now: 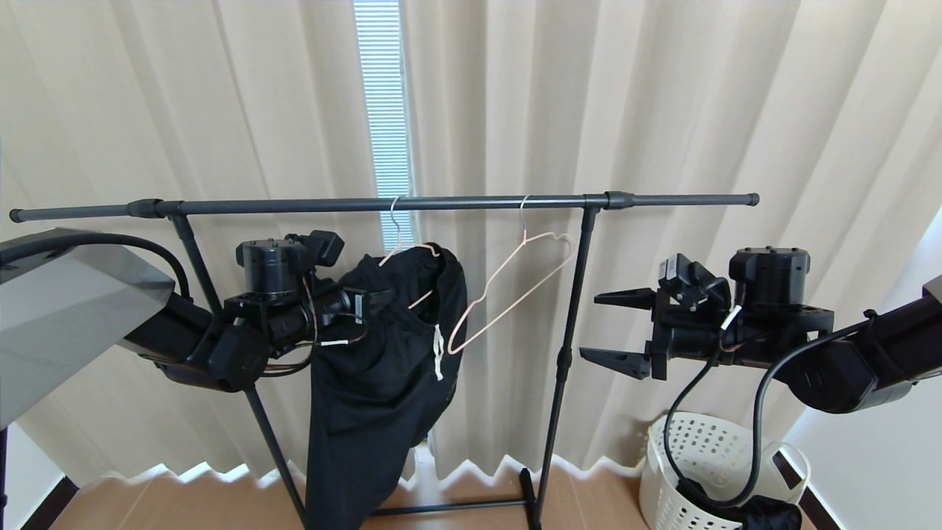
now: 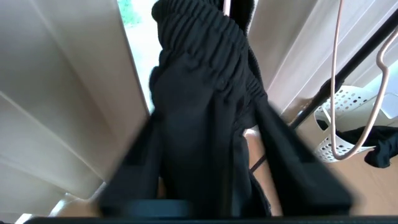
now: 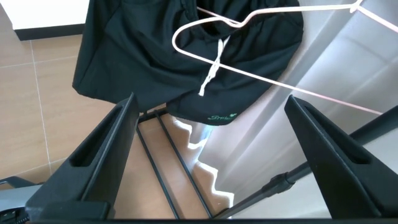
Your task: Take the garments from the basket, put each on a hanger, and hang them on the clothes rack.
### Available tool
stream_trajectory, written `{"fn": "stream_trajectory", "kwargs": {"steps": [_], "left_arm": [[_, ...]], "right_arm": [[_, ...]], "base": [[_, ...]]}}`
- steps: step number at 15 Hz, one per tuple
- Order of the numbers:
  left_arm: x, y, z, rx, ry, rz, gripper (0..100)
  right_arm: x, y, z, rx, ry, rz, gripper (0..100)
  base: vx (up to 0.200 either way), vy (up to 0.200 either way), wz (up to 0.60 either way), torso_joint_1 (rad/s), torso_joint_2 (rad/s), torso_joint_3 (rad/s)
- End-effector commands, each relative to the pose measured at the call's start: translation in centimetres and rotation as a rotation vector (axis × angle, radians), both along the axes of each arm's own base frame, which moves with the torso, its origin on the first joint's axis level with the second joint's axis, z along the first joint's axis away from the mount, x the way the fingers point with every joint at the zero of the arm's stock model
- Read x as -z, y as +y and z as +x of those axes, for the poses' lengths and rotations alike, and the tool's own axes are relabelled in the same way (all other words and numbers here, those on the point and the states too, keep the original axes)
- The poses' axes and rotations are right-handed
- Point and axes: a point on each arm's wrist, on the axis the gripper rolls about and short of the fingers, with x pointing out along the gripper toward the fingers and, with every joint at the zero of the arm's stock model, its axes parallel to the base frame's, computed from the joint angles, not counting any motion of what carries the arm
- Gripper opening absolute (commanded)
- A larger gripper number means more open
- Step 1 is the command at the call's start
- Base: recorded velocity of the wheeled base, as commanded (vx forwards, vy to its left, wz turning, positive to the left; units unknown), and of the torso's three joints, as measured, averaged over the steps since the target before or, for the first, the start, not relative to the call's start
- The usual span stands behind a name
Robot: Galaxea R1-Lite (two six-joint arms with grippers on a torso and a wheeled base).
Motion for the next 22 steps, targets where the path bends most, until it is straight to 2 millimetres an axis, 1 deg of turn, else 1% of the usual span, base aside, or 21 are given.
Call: {"fn": "stream_trajectory", "kwargs": {"steps": [1, 5, 10, 11, 12, 13, 15, 16, 17, 19, 20, 22], "left_arm": [[-0.2, 0.1, -0.2, -0.001, -0.002, 0.001, 100], [-0.6, 0.2, -0.6, -0.001, -0.004, 0.001, 100], [-1.4, 0.4, -1.9, -0.001, -0.005, 0.0, 100], [-1.8, 0.5, -2.4, -0.001, -0.008, 0.0, 100], [-2.6, 0.8, -3.6, -0.001, -0.014, -0.002, 100], [-3.0, 1.0, -4.5, -0.001, -0.014, -0.002, 100], [-4.1, 1.6, -7.1, -0.002, -0.021, -0.002, 100], [-4.7, 1.8, -8.4, -0.001, -0.027, -0.002, 100], [-5.4, 2.1, -10.8, 0.01, -0.038, -0.003, 100], [-6.0, 1.7, -14.9, 0.053, -0.046, -0.006, 100], [-6.1, 1.9, -16.9, 0.07, -0.049, -0.006, 100], [-5.9, 2.4, -20.5, 0.088, -0.057, -0.008, 100]], "right_arm": [[0.1, 0.0, 0.0, -0.001, 0.002, 0.0, 100], [0.0, 0.0, 0.0, -0.001, 0.002, 0.0, 100], [0.0, 0.0, -0.1, -0.001, 0.0, 0.0, 100], [-0.1, 0.0, -0.2, -0.001, -0.001, -0.001, 100], [-0.2, 0.0, -0.5, -0.004, -0.004, -0.002, 100], [-0.8, 0.5, -1.4, -0.026, -0.029, -0.008, 100], [-2.5, 1.7, -4.7, -0.075, -0.091, -0.016, 100], [-3.2, 2.0, -5.9, -0.07, -0.124, -0.019, 100], [-3.9, 2.4, -7.1, -0.053, -0.166, -0.023, 100], [-5.3, 3.1, -9.5, -0.027, -0.235, -0.024, 100], [-6.1, 2.9, -10.7, -0.007, -0.262, -0.023, 100], [-7.4, 2.2, -12.5, 0.051, -0.286, -0.007, 100]], "base": [[0.0, 0.0, 0.0, 0.0, 0.0, 0.0], [0.0, 0.0, 0.0, 0.0, 0.0, 0.0], [0.0, 0.0, 0.0, 0.0, 0.0, 0.0], [0.0, 0.0, 0.0, 0.0, 0.0, 0.0], [0.0, 0.0, 0.0, 0.0, 0.0, 0.0], [0.0, 0.0, 0.0, 0.0, 0.0, 0.0], [0.0, 0.0, 0.0, 0.0, 0.0, 0.0], [0.0, 0.0, 0.0, 0.0, 0.0, 0.0], [0.0, 0.0, 0.0, 0.0, 0.0, 0.0], [0.0, 0.0, 0.0, 0.0, 0.0, 0.0], [0.0, 0.0, 0.0, 0.0, 0.0, 0.0], [0.0, 0.0, 0.0, 0.0, 0.0, 0.0]]}}
